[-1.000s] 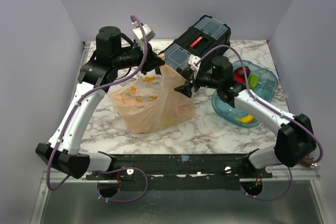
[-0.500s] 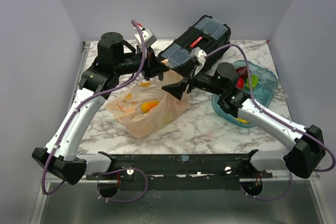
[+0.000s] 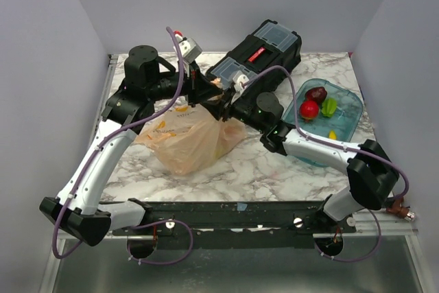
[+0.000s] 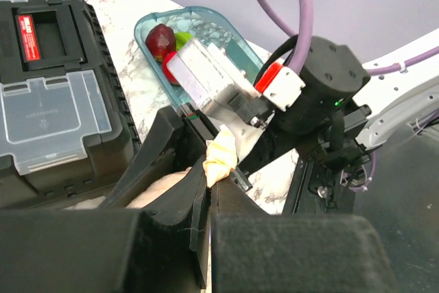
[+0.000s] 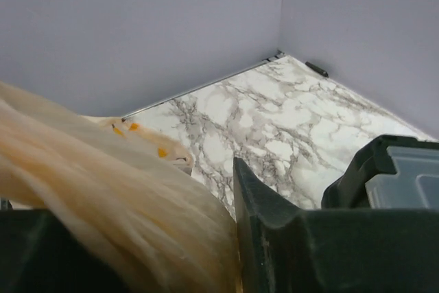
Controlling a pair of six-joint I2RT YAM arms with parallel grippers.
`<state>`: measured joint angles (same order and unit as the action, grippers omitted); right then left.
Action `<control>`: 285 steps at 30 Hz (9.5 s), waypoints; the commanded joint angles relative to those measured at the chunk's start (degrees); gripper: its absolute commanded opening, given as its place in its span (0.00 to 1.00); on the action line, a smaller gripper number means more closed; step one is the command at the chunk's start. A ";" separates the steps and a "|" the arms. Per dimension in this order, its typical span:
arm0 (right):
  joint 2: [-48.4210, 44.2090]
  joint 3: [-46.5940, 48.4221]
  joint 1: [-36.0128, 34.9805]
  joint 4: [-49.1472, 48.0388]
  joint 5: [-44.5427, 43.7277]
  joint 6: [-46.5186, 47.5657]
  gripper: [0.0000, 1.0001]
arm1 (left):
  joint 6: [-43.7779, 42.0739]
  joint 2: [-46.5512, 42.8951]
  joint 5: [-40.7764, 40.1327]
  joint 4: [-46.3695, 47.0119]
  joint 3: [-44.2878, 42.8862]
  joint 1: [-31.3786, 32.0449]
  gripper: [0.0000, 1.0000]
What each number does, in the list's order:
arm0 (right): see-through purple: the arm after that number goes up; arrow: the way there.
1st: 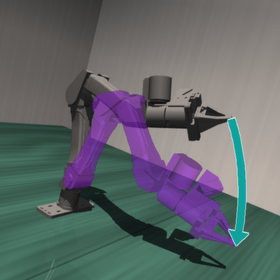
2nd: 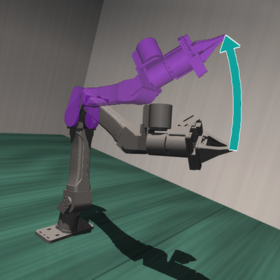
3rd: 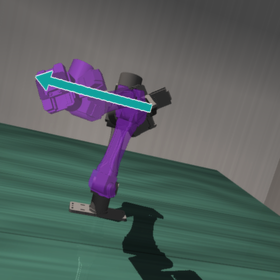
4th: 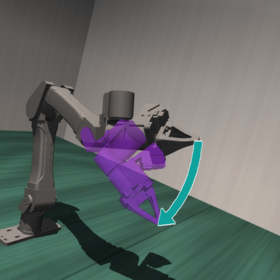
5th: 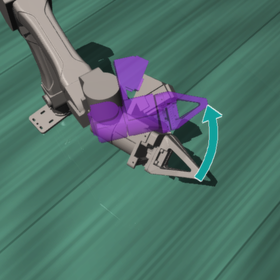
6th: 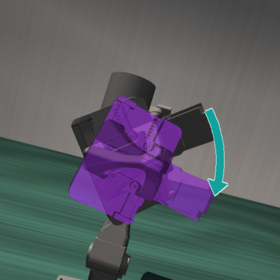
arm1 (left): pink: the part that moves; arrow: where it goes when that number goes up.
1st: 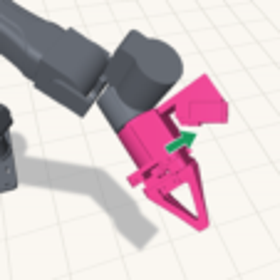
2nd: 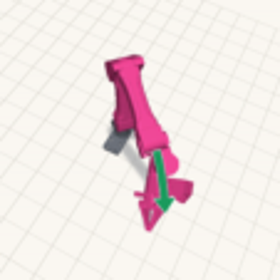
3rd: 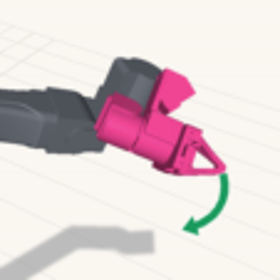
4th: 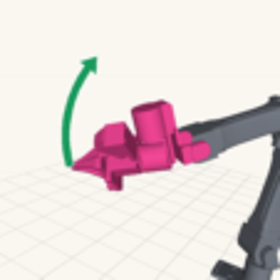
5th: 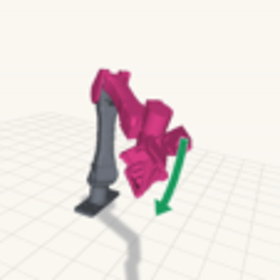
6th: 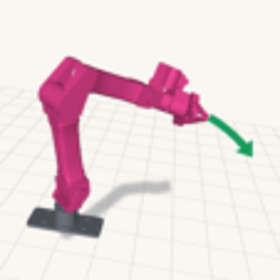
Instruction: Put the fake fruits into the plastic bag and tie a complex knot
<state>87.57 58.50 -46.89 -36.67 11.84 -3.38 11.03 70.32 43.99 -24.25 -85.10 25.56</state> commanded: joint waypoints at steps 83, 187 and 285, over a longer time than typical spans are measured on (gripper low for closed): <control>-17.51 -19.74 -1.96 11.12 1.32 3.55 0.01 | -32.39 -8.31 -21.80 -25.86 20.76 -2.38 0.00; -9.49 21.43 -9.18 39.70 9.66 11.95 1.00 | 0.08 -26.54 -9.66 -1.94 18.30 -13.34 0.00; -12.25 23.15 16.41 70.28 31.18 25.97 1.00 | -41.06 -7.48 24.20 -14.53 20.46 -24.25 0.00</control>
<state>74.11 83.44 -32.77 21.08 32.99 16.71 -24.64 62.72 67.35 -35.64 -62.87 1.56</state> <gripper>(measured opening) 0.998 0.015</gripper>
